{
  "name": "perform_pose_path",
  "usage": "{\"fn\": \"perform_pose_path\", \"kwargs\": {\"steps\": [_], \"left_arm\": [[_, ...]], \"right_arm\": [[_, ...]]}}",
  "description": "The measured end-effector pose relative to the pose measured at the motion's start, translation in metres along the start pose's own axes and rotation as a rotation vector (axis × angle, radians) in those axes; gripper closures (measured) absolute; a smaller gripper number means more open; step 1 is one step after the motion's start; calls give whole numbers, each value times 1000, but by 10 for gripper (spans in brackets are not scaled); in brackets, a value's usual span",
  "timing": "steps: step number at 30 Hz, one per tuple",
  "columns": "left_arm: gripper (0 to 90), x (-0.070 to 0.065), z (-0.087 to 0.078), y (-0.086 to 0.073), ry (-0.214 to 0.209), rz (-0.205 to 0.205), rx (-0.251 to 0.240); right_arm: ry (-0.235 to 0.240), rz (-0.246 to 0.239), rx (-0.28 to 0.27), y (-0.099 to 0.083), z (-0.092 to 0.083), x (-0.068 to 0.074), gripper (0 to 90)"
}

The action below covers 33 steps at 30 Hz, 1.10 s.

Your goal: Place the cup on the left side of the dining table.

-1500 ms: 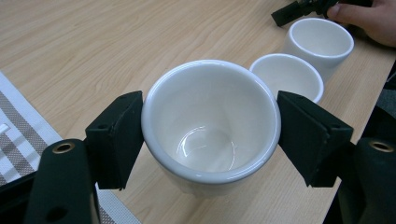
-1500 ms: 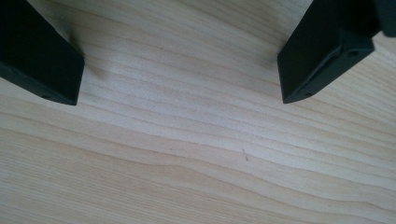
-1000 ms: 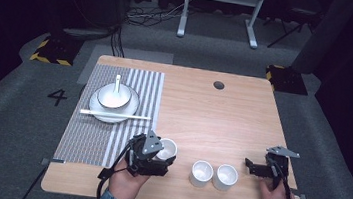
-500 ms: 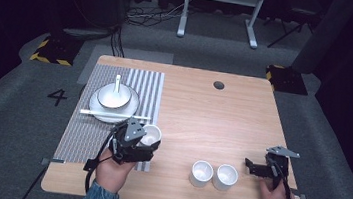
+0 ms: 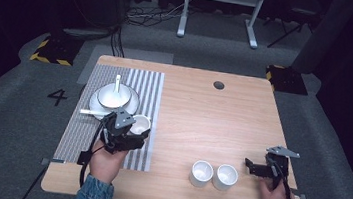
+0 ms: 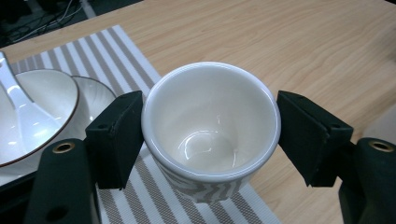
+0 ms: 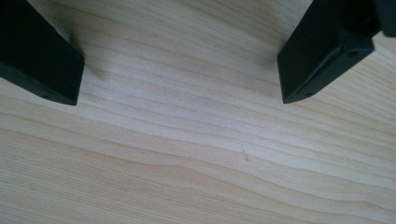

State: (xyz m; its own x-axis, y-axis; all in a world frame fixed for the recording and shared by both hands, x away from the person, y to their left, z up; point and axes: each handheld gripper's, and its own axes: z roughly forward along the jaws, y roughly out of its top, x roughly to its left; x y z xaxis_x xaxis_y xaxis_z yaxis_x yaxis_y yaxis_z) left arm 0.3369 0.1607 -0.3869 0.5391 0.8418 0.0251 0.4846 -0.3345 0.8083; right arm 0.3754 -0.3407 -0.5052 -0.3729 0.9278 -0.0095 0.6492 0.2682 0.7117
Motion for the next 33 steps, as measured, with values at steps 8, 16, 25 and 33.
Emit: {"fn": "perform_pose_path", "kwargs": {"steps": [8, 16, 25, 33], "left_arm": [[269, 22, 4, -5, 57, -65, -9], [268, 37, 12, -10, 109, -91, -1], [269, 46, 25, -18, 124, -118, 21], [268, 48, 38, -25, 121, -124, 61]], "right_arm": [[0, 0, 0, 0, 0, 0, 5], [0, 0, 0, 0, 0, 0, 5], [0, 0, 0, 0, 0, 0, 5], [0, 0, 0, 0, 0, 0, 5]]}}
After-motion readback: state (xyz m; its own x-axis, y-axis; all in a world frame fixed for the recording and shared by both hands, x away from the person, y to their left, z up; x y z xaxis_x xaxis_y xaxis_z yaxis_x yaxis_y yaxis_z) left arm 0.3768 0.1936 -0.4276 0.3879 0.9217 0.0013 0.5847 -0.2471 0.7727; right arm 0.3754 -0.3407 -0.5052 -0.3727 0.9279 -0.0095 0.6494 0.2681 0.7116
